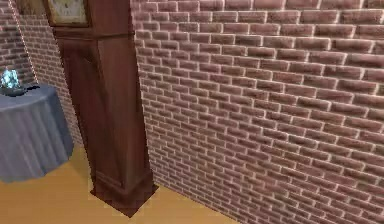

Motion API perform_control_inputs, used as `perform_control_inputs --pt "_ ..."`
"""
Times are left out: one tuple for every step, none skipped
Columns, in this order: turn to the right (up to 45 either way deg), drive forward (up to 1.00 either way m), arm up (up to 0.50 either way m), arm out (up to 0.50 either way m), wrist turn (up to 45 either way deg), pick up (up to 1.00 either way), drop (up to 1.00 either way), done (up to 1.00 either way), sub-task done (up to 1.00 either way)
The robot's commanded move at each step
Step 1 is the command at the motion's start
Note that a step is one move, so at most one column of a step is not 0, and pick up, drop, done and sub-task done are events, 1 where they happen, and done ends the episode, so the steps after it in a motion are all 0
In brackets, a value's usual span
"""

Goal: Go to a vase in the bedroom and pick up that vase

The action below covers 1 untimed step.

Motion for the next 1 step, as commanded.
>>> perform_control_inputs --pt "-45.0 0.0 0.0 0.0 0.0 0.0 0.0 0.0 0.0"
